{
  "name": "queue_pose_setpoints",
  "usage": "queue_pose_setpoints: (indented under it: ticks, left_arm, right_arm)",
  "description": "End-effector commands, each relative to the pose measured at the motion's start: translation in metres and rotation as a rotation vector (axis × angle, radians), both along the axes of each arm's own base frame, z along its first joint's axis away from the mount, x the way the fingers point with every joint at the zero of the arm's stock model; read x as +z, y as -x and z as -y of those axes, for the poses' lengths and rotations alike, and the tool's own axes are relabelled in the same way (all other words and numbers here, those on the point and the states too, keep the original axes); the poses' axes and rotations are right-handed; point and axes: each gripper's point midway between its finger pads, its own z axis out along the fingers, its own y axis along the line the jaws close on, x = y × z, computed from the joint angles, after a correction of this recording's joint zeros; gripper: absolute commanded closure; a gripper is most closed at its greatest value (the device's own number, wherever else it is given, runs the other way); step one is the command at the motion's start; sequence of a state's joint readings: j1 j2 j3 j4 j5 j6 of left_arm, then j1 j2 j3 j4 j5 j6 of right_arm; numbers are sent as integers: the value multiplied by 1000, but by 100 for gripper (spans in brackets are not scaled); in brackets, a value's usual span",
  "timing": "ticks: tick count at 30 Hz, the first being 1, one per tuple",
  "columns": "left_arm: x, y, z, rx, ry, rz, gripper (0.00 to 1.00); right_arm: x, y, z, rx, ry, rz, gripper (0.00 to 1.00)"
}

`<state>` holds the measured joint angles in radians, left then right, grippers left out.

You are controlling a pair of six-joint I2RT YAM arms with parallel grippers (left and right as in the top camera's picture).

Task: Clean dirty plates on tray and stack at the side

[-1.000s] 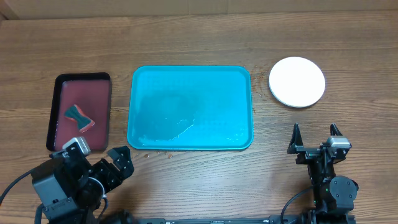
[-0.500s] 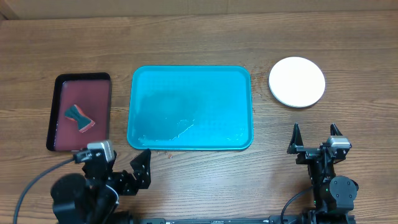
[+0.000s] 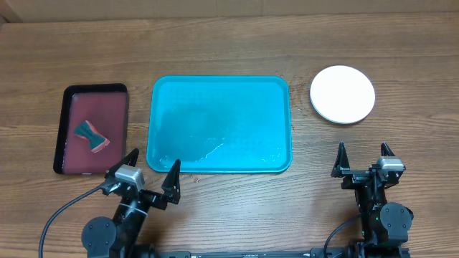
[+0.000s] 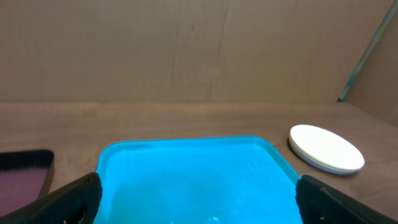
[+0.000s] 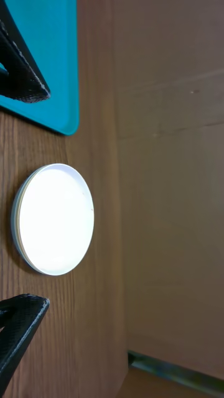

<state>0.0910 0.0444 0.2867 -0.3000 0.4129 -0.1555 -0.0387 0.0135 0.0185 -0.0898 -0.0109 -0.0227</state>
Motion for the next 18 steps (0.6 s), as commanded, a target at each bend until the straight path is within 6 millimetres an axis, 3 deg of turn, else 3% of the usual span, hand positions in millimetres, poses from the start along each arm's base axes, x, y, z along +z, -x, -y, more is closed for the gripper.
queue_pose_setpoints:
  ticks: [1,9,18]
  left_arm:
    - [-10,-2,2,-13,-22,30,0]
    - [-18,-15,-5,41,-27,102,0]
    - [-46,-27,-15,109,-23,95,0]
  right_arm:
    - [-1,0,2,-9,5,6,0]
    - [-1,0,2,-9,5,6,0]
    - [-1,0,2,-9,5,6,0]
